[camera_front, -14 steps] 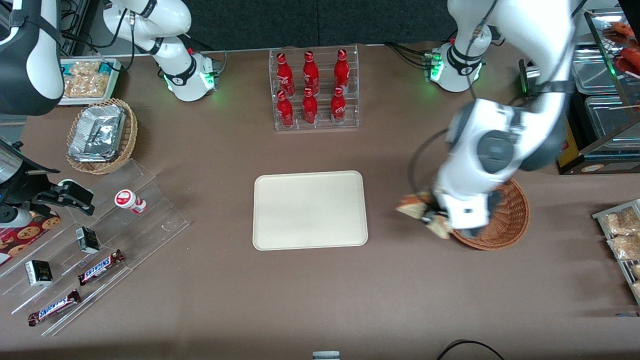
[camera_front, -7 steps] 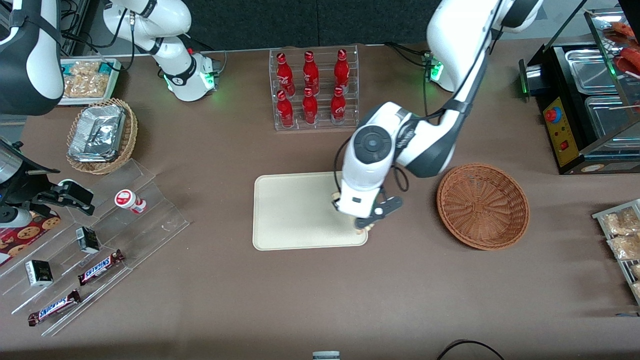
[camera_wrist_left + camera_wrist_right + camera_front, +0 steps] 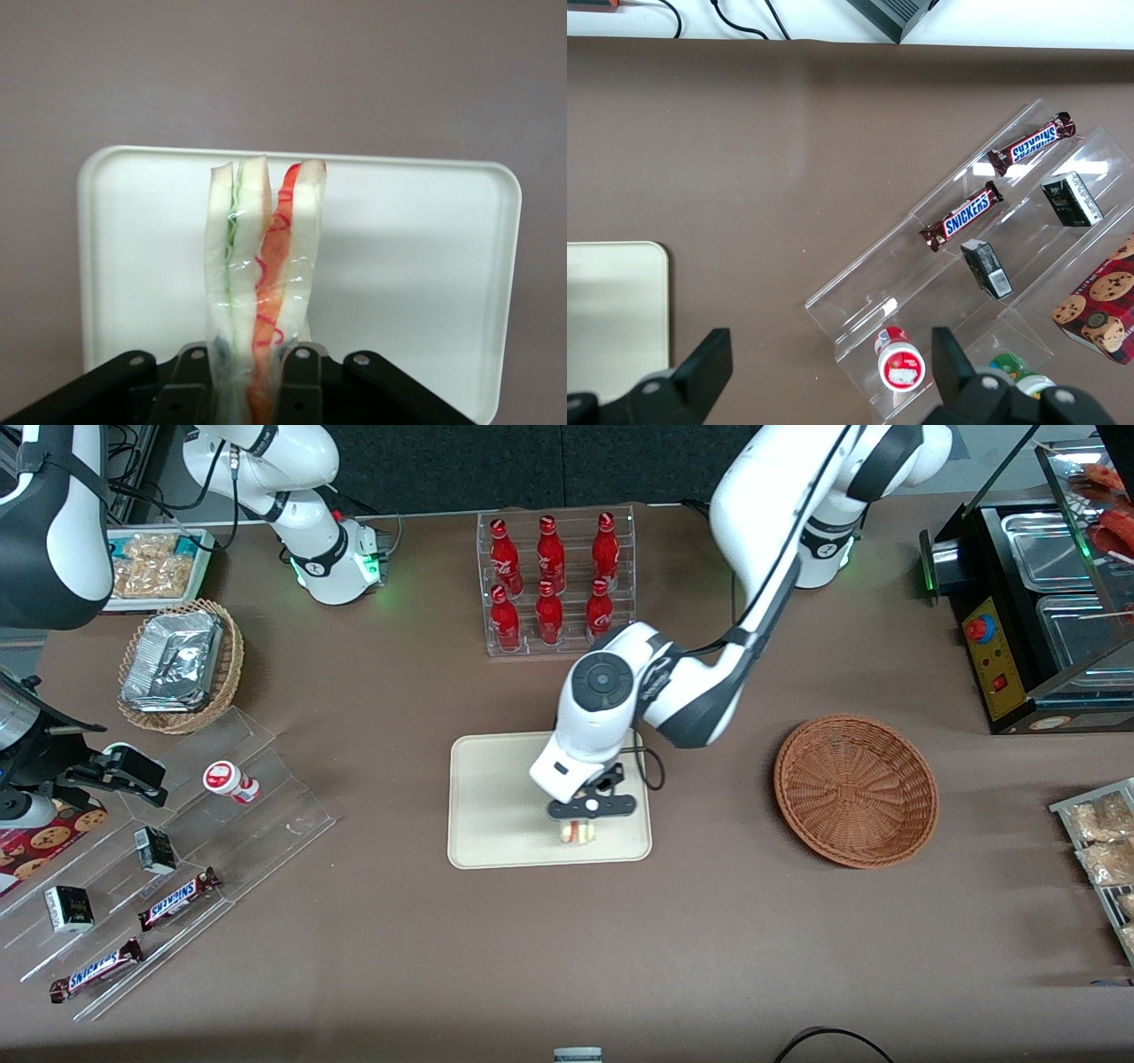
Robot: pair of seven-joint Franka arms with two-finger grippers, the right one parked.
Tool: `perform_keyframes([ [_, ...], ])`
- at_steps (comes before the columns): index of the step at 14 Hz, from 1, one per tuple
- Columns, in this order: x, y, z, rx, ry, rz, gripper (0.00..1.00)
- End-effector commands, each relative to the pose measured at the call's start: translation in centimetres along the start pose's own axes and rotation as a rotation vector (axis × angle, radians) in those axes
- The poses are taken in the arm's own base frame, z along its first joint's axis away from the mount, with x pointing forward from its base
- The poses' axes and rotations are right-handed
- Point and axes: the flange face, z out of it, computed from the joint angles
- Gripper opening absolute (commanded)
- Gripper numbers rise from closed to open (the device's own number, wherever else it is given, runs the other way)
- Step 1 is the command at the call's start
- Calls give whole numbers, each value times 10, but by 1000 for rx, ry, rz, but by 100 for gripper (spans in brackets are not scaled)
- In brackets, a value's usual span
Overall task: Place sandwich from basket to tray
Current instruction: 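Lower the sandwich onto the tray and open the left gripper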
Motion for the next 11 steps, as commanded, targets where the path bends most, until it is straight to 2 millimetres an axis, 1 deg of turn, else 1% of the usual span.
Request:
perform_keyframes([
  [1,-18,25,40,-15,11,56,16],
  [2,-21,30,53,-18,12,64,16],
  [3,-22,31,67,-9,8,68,16],
  [5,-30,32,93,10,-9,79,18],
  [6,-32,32,101,15,-13,81,25],
  [7,-31,31,101,15,-13,81,73],
  [8,-31,32,98,12,-9,80,100],
  [9,-28,34,91,4,0,79,100],
  [10,-22,37,76,-10,12,73,100],
  [11,-16,38,56,-21,19,62,100],
])
